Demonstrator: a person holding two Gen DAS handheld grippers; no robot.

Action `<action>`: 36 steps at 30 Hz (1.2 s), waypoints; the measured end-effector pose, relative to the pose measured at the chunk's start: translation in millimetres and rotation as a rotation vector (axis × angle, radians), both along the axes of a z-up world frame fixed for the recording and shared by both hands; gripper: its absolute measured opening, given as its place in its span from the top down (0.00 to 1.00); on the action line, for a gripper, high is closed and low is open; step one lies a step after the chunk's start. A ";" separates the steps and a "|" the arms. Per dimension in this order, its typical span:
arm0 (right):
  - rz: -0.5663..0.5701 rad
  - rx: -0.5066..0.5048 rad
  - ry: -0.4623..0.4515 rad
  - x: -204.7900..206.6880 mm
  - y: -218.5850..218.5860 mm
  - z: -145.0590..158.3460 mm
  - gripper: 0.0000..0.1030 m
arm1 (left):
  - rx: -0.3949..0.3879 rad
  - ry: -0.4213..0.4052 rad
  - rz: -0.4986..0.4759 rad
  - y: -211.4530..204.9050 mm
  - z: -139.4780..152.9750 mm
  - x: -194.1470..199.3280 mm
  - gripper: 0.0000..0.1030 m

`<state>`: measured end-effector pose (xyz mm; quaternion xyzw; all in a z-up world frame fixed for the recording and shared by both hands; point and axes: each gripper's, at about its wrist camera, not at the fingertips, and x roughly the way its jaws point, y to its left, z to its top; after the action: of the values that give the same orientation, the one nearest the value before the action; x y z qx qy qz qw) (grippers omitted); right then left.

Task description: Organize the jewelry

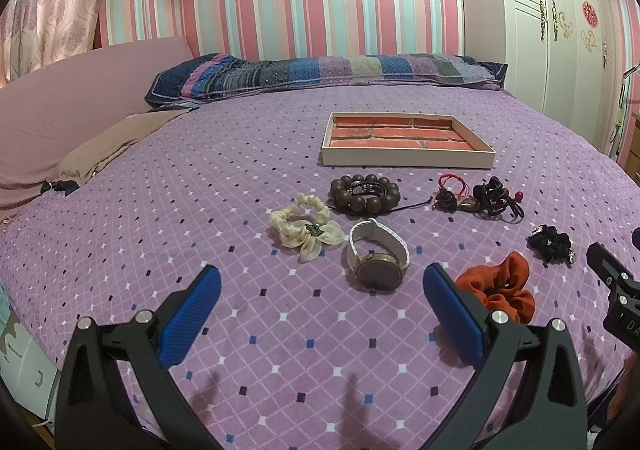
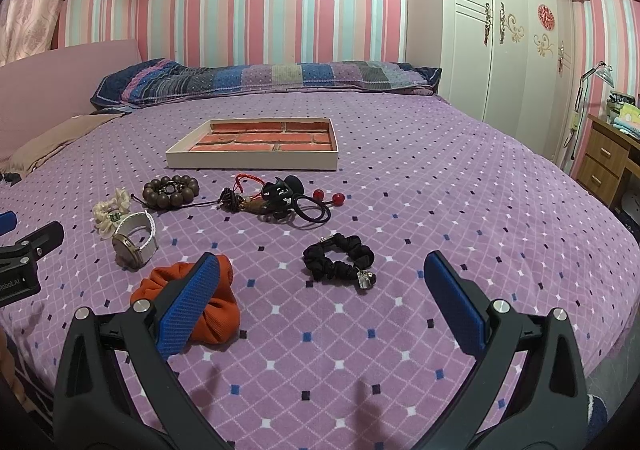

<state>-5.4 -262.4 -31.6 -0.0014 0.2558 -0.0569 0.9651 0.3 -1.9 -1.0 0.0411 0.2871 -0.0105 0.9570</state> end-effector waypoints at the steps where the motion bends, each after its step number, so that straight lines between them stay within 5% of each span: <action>1: -0.001 -0.001 0.000 -0.1 0.3 -0.2 0.04 | 0.000 0.004 -0.003 -1.0 -3.4 -0.8 0.04; 36: 0.026 -0.004 0.041 7.9 3.8 -9.7 0.04 | -0.006 0.083 0.004 2.8 -18.7 10.4 0.04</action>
<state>2.5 -258.6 -41.2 -0.0078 0.2754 -0.0446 0.9603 10.7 1.0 -19.7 0.0373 0.3267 -0.0112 0.9443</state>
